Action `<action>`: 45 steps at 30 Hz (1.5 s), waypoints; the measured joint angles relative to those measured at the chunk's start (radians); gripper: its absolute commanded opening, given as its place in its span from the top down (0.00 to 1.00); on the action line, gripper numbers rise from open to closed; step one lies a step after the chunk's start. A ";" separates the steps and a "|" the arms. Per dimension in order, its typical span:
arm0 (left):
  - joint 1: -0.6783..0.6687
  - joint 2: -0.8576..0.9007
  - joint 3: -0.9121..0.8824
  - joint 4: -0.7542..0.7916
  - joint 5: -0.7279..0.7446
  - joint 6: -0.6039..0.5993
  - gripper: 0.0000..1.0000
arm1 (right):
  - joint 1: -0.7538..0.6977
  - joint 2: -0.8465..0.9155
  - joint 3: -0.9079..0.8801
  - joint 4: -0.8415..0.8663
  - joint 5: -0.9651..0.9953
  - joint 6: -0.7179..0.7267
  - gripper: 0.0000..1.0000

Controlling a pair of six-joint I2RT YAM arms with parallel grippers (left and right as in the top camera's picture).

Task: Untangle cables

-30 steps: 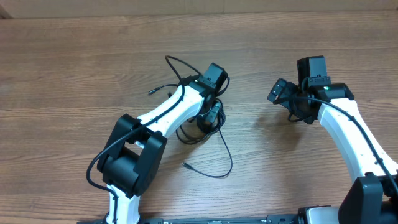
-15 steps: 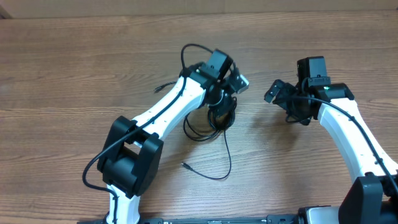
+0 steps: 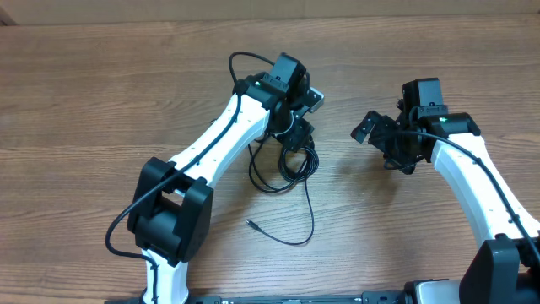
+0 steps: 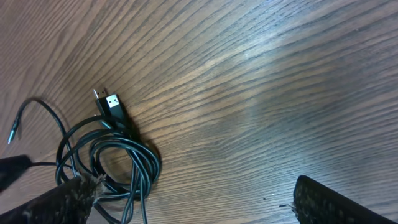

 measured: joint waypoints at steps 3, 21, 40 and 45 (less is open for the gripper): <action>0.000 0.000 -0.054 0.031 0.000 -0.027 0.50 | 0.000 0.000 0.000 -0.003 -0.001 0.000 0.00; 0.000 0.000 -0.195 0.259 0.000 -0.174 0.92 | 0.016 0.000 0.000 -0.087 -0.005 0.000 0.18; 0.222 0.000 -0.198 0.160 0.420 0.108 0.96 | 0.229 0.000 -0.002 0.055 -0.011 0.006 0.94; 0.240 0.000 -0.216 0.124 0.574 0.257 0.96 | 0.328 0.004 -0.002 0.111 -0.012 0.006 0.94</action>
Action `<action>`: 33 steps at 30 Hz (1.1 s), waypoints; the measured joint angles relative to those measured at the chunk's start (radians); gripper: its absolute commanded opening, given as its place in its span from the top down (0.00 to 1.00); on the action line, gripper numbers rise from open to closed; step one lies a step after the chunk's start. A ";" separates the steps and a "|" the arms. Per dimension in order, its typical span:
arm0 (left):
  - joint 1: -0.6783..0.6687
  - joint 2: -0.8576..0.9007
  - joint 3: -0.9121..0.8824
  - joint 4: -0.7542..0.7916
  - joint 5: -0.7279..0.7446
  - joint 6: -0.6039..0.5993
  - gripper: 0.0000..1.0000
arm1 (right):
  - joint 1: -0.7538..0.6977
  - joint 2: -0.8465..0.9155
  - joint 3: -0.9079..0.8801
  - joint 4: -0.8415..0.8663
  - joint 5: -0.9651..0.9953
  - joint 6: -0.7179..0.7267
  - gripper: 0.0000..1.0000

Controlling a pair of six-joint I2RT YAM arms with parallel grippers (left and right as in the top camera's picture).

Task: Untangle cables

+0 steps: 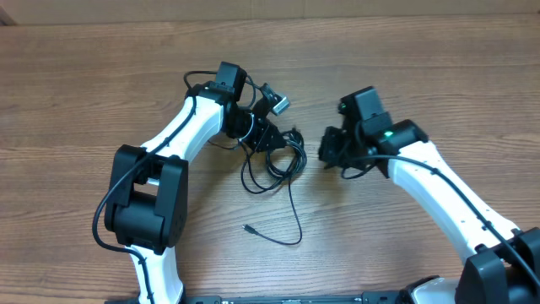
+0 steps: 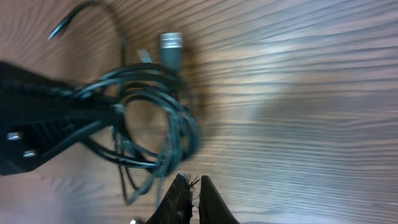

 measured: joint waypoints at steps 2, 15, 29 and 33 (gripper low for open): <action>0.000 0.000 -0.003 0.000 0.042 0.041 0.96 | 0.028 0.001 0.000 0.012 0.000 0.002 0.90; -0.009 0.000 -0.005 0.003 0.080 0.109 0.52 | 0.077 0.005 0.000 0.006 0.071 0.001 0.22; -0.015 0.000 -0.005 0.011 -0.161 -0.035 0.34 | 0.077 0.006 0.000 -0.033 0.144 0.000 0.36; -0.026 0.000 -0.005 0.011 -0.220 -0.080 0.25 | 0.077 0.006 0.000 -0.028 0.147 0.005 0.00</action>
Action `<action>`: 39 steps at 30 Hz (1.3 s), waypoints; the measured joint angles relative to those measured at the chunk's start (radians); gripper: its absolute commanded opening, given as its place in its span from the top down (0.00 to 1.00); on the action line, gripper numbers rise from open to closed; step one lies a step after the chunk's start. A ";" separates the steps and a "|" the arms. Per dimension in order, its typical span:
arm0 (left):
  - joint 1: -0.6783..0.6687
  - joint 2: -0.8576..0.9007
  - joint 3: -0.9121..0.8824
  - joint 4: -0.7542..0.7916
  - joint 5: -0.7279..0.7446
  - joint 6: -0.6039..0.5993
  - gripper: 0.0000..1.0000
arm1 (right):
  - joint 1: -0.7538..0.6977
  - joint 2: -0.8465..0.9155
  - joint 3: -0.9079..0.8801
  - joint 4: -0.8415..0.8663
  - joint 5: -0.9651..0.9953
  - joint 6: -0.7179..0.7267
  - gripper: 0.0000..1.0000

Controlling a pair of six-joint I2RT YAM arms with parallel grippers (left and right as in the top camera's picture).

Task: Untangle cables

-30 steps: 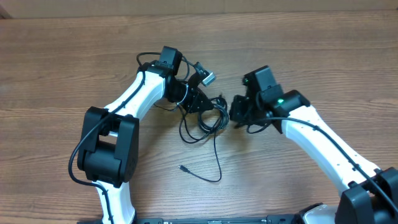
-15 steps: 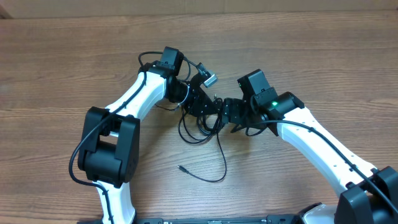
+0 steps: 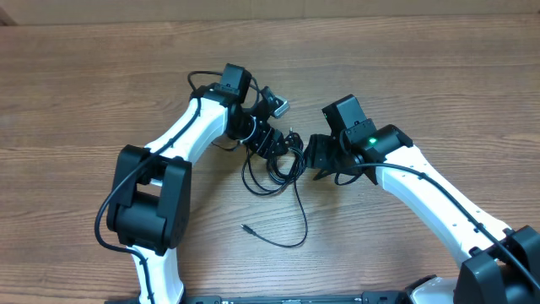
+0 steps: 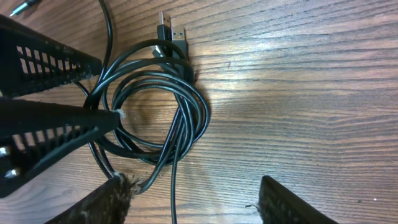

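Observation:
A coil of black cables (image 4: 155,112) lies on the wooden table (image 3: 84,101), seen from overhead as a tangle (image 3: 283,169) between both arms. Two USB plugs (image 4: 171,32) stick out at its far side. One thin strand runs off to a small plug (image 3: 245,226). My left gripper (image 4: 109,88) reaches in from the left, its fingers apart with the coil's left strands between the tips. My right gripper (image 4: 199,205) is open wide at the coil's near edge. Its left finger (image 4: 115,199) touches the lowest strands.
The left arm (image 3: 181,139) comes in from the front left and the right arm (image 3: 430,194) from the front right. They meet over the middle of the table.
My right gripper was shut just short of the coil. Now it is open wide and nearer, with its left finger against the strands. The left gripper stays at the coil, fingers now apart.
First my left gripper was over the coil and my right gripper stood open well off to the right. Then coil and left gripper lay further left, and the right gripper was shut close by. Now the right gripper is open at the coil's edge.

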 measured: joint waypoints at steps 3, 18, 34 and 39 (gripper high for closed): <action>-0.019 0.000 -0.006 0.008 -0.027 -0.017 0.00 | 0.000 0.000 0.000 -0.003 0.003 -0.005 0.00; -0.048 0.000 -0.022 0.008 -0.207 -0.029 0.00 | 0.000 0.000 0.000 -0.010 0.004 -0.005 0.00; -0.048 0.000 -0.022 0.007 -0.243 -0.029 0.00 | 0.000 0.000 0.000 -0.010 0.004 -0.005 0.00; -0.048 0.000 -0.022 0.007 -0.243 -0.029 0.00 | 0.000 0.000 0.000 -0.010 0.004 -0.005 0.00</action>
